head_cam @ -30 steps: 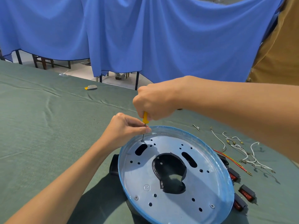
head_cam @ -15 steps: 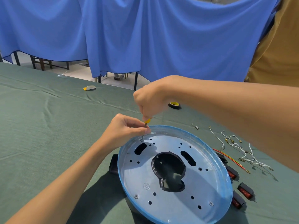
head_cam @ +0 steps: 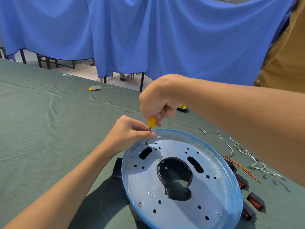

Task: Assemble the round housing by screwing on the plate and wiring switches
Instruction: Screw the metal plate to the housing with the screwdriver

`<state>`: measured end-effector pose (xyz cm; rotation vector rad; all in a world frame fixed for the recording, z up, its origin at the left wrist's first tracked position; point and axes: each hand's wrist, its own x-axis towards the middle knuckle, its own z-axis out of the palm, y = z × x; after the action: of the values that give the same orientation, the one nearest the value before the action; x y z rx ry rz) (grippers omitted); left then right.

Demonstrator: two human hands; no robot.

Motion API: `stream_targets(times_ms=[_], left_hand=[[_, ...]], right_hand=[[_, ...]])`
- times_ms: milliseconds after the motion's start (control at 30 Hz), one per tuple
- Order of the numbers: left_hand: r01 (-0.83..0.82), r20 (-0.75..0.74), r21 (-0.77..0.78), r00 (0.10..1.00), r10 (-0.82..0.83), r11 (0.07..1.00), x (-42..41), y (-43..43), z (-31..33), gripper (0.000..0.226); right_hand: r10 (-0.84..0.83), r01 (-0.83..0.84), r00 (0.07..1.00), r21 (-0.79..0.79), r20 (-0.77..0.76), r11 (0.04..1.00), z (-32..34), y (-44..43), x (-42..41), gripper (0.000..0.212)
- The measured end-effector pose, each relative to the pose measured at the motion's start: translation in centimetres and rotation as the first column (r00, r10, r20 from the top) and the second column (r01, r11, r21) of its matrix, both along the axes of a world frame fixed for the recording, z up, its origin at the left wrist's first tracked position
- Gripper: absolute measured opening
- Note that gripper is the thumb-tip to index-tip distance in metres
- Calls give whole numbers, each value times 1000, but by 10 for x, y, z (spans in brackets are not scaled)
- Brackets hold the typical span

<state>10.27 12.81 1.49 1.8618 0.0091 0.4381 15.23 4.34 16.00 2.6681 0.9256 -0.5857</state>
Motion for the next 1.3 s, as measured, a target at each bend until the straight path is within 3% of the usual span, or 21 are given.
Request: stream_targets(times_ms=[100, 200, 433, 533, 700, 767, 900, 1000, 1100, 1167, 1267, 1300], left_hand=[[3, -5, 12, 1000, -3, 1000, -1, 0, 0, 16], [-7, -4, 27, 1000, 7, 1000, 0, 1, 0, 21], [13, 6, 103, 1000, -14, 995, 1, 4, -2, 15], [47, 14, 128, 999, -49, 991, 2, 2, -2, 15], [-58, 52, 202, 997, 48, 978, 2, 0, -1, 10], [-65, 60, 249, 997, 52, 966, 2, -1, -1, 7], [8, -20, 314, 1000, -2, 950, 2, 2, 2, 10], [0, -42, 304, 999, 14, 953, 0, -1, 2, 6], [-74, -48, 330, 994, 95, 941, 2, -6, 3, 6], [-86, -72, 387, 990, 123, 918, 3, -5, 4, 8], [1, -111, 349, 993, 40, 937, 1, -5, 5, 10], [19, -117, 332, 993, 21, 943, 0, -6, 5, 10]], right_hand=[[44, -42, 999, -74, 25, 996, 3, 2, -6, 33], [200, -182, 970, -134, 140, 974, 3, 2, -9, 26], [475, -485, 823, -49, 310, 873, 7, -17, 1, 6], [437, -459, 840, -9, 321, 889, 1, -19, 4, 21], [238, -257, 945, 58, 224, 965, -5, -14, 8, 39], [248, -266, 947, 68, 207, 961, -2, -17, 5, 36], [381, -429, 878, 120, 290, 896, 5, -26, 2, 9], [370, -442, 850, 128, 375, 888, -3, -26, 3, 29], [321, -396, 878, 162, 355, 904, -9, -22, 3, 41], [318, -382, 891, 157, 325, 911, -4, -22, 1, 38], [387, -442, 857, 102, 341, 891, 3, -27, -3, 13], [396, -454, 842, 85, 368, 887, 1, -28, -2, 15]])
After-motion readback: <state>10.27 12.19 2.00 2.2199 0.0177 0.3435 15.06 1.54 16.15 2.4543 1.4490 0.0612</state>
